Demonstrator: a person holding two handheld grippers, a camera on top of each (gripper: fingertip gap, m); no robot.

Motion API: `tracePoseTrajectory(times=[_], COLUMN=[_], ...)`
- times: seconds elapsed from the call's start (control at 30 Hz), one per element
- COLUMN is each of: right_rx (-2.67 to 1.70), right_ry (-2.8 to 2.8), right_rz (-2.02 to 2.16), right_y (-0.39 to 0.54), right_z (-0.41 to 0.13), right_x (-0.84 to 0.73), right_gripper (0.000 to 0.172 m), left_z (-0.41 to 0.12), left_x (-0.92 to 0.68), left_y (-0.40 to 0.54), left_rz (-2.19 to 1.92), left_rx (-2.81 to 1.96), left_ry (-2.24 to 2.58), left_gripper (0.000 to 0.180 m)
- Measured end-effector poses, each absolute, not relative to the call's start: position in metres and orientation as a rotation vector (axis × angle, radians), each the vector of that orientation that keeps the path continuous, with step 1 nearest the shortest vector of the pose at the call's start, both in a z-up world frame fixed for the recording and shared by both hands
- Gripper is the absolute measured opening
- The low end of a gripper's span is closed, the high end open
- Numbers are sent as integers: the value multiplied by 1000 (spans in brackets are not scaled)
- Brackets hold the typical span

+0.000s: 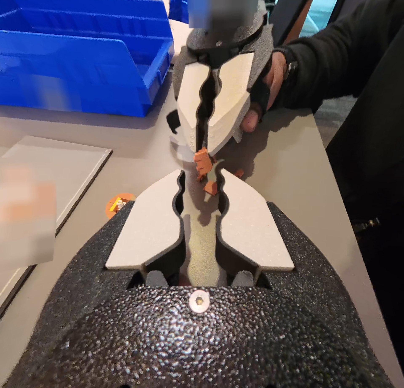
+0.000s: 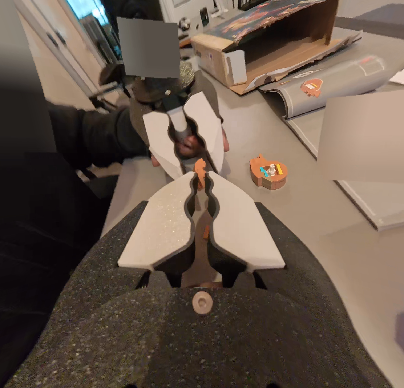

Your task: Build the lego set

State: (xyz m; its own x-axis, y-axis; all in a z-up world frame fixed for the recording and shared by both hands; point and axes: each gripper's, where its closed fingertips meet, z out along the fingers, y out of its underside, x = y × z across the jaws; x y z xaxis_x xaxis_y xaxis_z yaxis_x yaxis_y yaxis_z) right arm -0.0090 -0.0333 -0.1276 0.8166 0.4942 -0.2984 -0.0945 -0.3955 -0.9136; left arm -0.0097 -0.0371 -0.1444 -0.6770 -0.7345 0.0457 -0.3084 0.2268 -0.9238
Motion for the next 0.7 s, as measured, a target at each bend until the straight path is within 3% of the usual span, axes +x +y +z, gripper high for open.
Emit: tracePoseTrajectory(times=[0.17, 0.3, 0.7], right_rx=[-1847, -1839, -1867], right_ry=[-167, -163, -287], right_rz=[782, 784, 713], right_y=[-29, -28, -33], right_z=[-125, -124, -128], right_x=[-6, -8, -17], right_gripper=[5, 6, 6], left_z=[-136, -136, -143], left_x=[-5, -4, -12], left_y=[-35, -36, -38], left_rz=[-1482, -1475, -1335], left_rx=[-1009, -989, -852], left_ry=[2018, 2016, 2081], left_gripper=[26, 14, 9])
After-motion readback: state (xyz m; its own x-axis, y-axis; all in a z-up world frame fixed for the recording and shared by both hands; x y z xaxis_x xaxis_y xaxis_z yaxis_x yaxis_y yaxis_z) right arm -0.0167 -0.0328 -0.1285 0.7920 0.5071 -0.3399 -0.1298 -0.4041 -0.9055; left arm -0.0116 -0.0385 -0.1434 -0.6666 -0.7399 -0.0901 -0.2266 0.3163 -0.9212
